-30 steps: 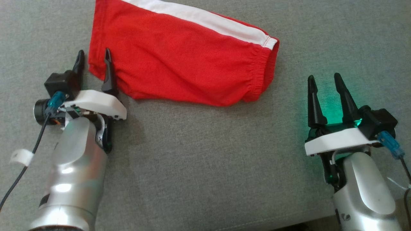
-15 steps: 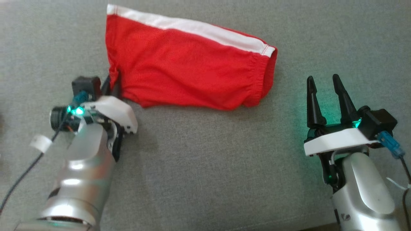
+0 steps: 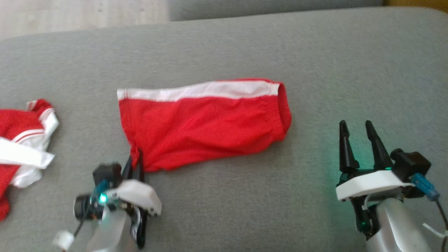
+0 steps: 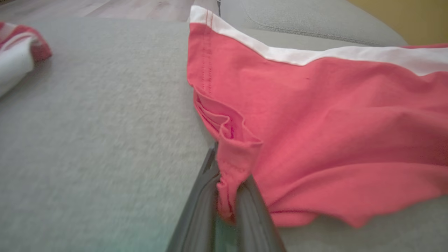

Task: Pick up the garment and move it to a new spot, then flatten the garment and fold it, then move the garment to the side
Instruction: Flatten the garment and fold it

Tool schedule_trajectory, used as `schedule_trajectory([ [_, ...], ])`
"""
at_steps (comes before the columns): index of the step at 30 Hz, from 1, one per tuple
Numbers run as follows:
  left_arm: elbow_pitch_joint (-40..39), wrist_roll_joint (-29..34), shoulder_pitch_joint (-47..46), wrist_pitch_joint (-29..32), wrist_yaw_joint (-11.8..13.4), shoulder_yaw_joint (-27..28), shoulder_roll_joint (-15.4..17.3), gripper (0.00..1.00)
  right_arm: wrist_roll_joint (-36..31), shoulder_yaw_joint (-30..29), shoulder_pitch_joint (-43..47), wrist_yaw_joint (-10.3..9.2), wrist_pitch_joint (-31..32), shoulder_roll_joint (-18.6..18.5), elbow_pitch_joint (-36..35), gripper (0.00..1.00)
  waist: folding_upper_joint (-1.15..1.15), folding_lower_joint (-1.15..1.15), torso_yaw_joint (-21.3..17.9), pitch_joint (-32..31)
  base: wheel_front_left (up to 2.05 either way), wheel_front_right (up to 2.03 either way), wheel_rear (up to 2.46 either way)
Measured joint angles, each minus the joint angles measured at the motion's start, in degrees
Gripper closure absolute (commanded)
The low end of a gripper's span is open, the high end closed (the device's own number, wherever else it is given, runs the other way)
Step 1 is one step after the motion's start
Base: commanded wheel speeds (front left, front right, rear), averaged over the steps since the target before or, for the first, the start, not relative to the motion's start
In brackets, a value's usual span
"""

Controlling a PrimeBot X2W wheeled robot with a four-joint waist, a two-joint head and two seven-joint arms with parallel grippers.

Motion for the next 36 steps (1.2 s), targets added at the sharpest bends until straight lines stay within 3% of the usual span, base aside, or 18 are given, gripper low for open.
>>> schedule_trajectory([
  [6, -8.3, -3.3, 7.3, 0.0, 2.3, -3.2, 0.1, 1.0, 0.6, 2.6, -0.3, 0.0, 0.0, 0.0, 0.1, 0.0, 0.0, 0.0, 2.7, -0.8, 0.0, 0.0, 0.0],
  [7, -9.5, -3.7, 7.8, 0.0, 2.7, -4.0, 0.1, 0.58, 1.0, 3.3, -0.5, 0.0, 0.0, 0.0, -0.3, 0.0, 0.0, 0.0, 3.0, -0.7, 0.0, 0.0, 0.0],
  [8, -10.4, -3.9, 8.1, 0.0, 3.2, -4.7, 0.1, 0.04, 1.6, 4.0, -0.6, 0.0, 0.0, 0.0, -0.8, 0.0, 0.0, 0.01, 3.3, -0.6, 0.0, 0.0, 0.0],
  [9, -11.3, -4.2, 8.4, 0.0, 3.6, -5.4, 0.2, 0.0, 2.0, 5.1, -1.0, 0.0, 0.0, 0.0, -1.1, 0.0, 0.0, 0.01, 3.7, -0.4, 0.0, 0.0, 0.0],
  [16, -16.2, -4.9, 10.2, 0.0, 5.5, -8.4, 0.2, 0.0, 4.2, 12.1, -7.0, 0.0, 0.0, 0.0, 1.6, 0.0, 0.0, 0.01, 7.3, 0.5, 0.0, 0.0, 0.0],
  [24, -17.4, -4.9, 10.2, 0.0, 5.6, -9.7, 0.3, 0.0, 2.7, 9.1, -10.6, 0.0, 0.0, -0.1, 18.6, 0.0, 0.0, 0.01, 11.7, 2.4, 0.0, 0.0, 0.0],
  [29, -18.1, -4.9, 10.2, 0.0, 5.6, -9.8, 0.3, 0.0, 6.9, 11.1, -12.9, 0.0, -0.3, -0.8, 21.1, 0.0, 0.0, 0.01, 13.2, 3.9, 0.0, 0.0, 0.0],
  [30, -18.3, -4.9, 10.2, 0.0, 5.6, -9.8, 0.3, 0.0, 8.2, 12.3, -13.4, -0.01, -0.3, -1.2, 21.2, 0.04, 0.0, 0.01, 13.3, 4.1, 0.0, 0.0, 0.0],
  [31, -18.4, -4.9, 10.2, 0.0, 5.6, -9.9, 0.3, 0.0, 9.6, 13.2, -13.7, -0.01, -0.3, -1.5, 21.1, 0.29, 0.0, 0.01, 13.4, 4.3, 0.0, 0.0, 0.0],
  [33, -18.5, -4.9, 10.2, 0.0, 5.6, -9.9, 0.3, 0.0, 12.3, 14.7, -14.2, -0.01, -0.3, -1.7, 20.8, 0.9, 0.0, 0.01, 13.4, 4.5, 0.0, 0.0, 0.0],
  [34, -18.6, -4.9, 10.2, 0.0, 5.5, -9.9, 0.3, 0.0, 13.1, 15.2, -14.5, -0.01, -0.3, -1.7, 20.8, 1.0, 0.0, 0.01, 13.4, 4.6, 0.0, 0.0, 0.0],
  [36, -18.6, -4.7, 10.2, 0.0, 5.5, -10.0, 0.3, 0.0, 14.6, 15.6, -15.0, -0.01, -0.3, -1.6, 20.6, 1.0, 0.0, 0.01, 13.2, 4.7, 0.0, 0.0, 0.0],
])
